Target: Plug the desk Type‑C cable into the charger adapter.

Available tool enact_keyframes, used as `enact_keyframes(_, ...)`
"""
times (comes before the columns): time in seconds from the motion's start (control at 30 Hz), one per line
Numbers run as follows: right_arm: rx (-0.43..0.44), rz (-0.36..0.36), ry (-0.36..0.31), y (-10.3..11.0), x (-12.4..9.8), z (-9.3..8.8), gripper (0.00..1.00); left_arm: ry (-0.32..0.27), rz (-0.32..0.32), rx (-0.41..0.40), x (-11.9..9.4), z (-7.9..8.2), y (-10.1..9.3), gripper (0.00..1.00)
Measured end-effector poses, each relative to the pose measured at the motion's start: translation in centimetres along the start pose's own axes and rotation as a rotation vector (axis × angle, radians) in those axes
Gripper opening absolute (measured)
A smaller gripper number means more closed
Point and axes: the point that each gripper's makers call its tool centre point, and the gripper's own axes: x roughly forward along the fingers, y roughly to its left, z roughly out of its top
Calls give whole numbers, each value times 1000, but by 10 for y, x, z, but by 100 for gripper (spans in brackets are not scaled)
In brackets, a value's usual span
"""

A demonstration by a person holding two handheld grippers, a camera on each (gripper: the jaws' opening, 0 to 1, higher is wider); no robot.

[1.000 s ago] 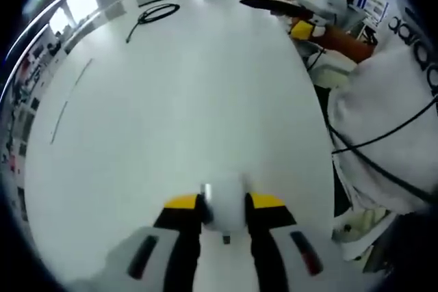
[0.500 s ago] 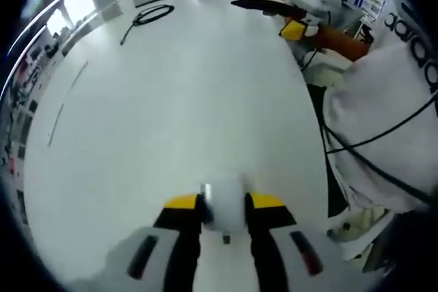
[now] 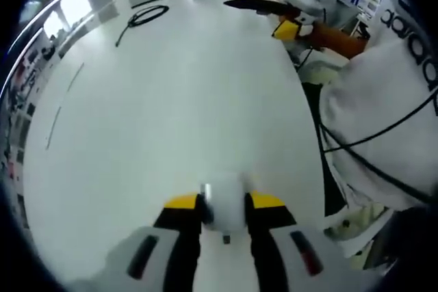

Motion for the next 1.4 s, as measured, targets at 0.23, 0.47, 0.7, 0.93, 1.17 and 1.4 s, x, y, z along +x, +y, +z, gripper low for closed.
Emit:
enact_keyframes(0.23, -1, -2, 3, -1, 0, -1, 98, 2, -3, 9, -1, -2, 3, 25)
enact_keyframes(0.47, 0, 1, 3, 0, 0, -1, 98, 1, -1, 13, -2, -5, 6, 25)
enact_keyframes(0.7, 0, 2, 6, 0, -1, -2, 98, -9, -9, 0, -5, -7, 10, 27)
enact_keyframes(0.93, 3, 1, 6, -1, -1, -2, 97, -75, -15, -47, -12, -1, 11, 29)
enact_keyframes(1.17, 0, 5, 10, 1, 0, -3, 97, -158, 4, -136, -23, -6, 22, 34)
enact_keyframes(1.4, -1, 9, 14, 3, 2, -3, 97, -267, 65, -221, -34, -4, 22, 44)
